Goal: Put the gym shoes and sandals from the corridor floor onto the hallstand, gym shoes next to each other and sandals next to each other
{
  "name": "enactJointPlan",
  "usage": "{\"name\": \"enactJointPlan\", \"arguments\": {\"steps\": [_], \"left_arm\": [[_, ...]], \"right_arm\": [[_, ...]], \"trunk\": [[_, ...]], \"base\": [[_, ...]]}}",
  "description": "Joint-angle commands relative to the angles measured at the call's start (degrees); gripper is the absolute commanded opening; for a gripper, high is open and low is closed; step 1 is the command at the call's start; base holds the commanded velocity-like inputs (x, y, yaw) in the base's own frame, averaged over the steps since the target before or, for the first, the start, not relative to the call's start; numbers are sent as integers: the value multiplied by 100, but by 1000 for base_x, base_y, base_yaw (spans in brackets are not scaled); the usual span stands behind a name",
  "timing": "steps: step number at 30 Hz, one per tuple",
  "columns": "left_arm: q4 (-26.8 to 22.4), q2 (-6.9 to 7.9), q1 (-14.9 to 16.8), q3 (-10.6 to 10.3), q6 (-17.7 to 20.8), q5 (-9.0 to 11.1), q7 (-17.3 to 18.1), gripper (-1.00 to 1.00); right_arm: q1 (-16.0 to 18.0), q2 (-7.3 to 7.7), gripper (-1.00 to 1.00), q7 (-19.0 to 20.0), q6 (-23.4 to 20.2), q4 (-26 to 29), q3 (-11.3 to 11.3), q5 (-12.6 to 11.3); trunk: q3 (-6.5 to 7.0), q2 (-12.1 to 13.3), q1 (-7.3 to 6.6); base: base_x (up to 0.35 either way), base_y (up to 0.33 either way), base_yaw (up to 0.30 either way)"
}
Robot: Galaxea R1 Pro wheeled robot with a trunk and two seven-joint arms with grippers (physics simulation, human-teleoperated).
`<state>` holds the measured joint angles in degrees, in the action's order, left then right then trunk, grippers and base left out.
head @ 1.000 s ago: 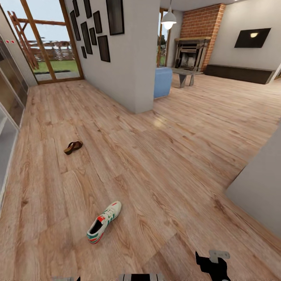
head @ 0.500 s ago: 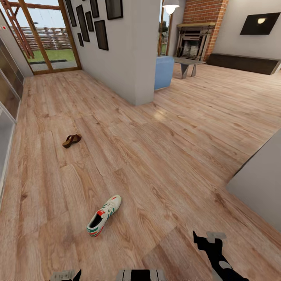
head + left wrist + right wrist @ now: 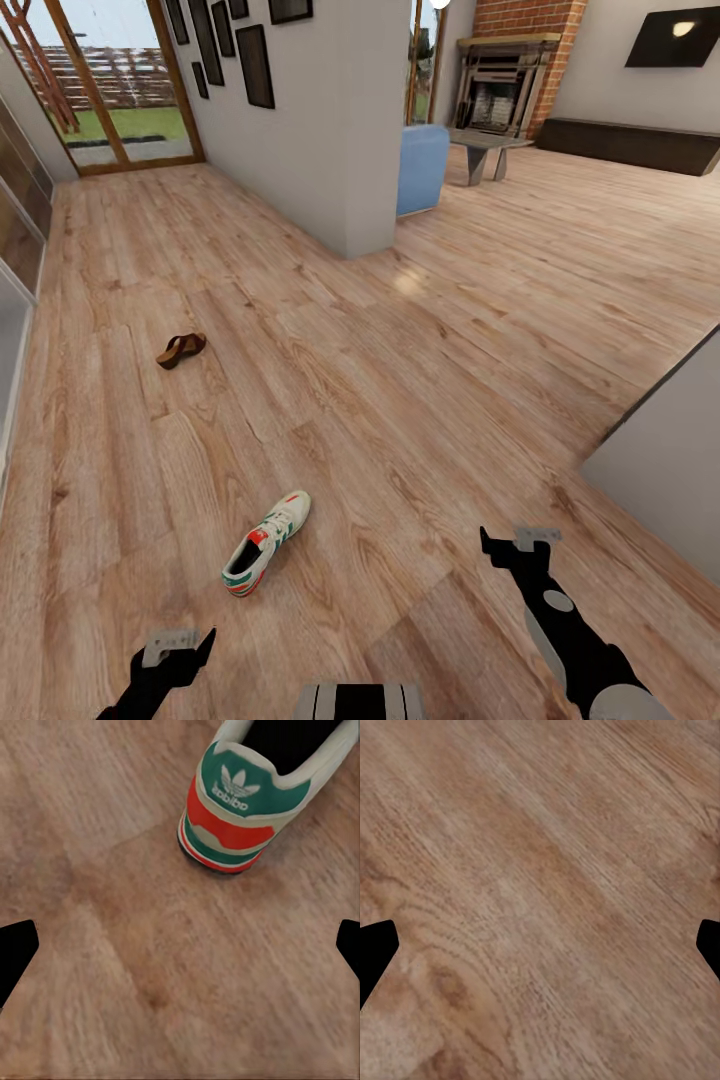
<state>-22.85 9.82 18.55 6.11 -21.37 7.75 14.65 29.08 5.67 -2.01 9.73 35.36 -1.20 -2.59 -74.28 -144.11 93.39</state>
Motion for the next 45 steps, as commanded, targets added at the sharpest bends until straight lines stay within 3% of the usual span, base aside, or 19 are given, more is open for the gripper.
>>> {"name": "enactJointPlan", "arguments": {"steps": [1, 7, 17, 28, 45], "left_arm": [[17, -6, -28, 17, -32, 91, 55, 100], [48, -20, -101, 1, -224, 237, 48, 100], [54, 6, -66, -24, -230, 223, 80, 100], [79, 53, 221, -31, -134, -104, 125, 100], [79, -31, 774, -29, 384, -645, 176, 100]], "right_arm": [[4, -7, 100, -11, 19, 3, 7, -28], [8, -86, 100, -10, 212, -104, 9, -30], [9, -107, 100, -9, 314, 28, 6, -25], [9, -110, 100, -4, 308, 63, 25, -22], [9, -104, 100, 0, 147, 310, 40, -22]], "trunk": [[-4, -1, -1], [-4, -1, -1], [-4, -1, -1], [-4, -1, -1], [-4, -1, -1]], "base": [[0, 0, 0], [0, 0, 0], [0, 0, 0], [0, 0, 0], [0, 0, 0]]}}
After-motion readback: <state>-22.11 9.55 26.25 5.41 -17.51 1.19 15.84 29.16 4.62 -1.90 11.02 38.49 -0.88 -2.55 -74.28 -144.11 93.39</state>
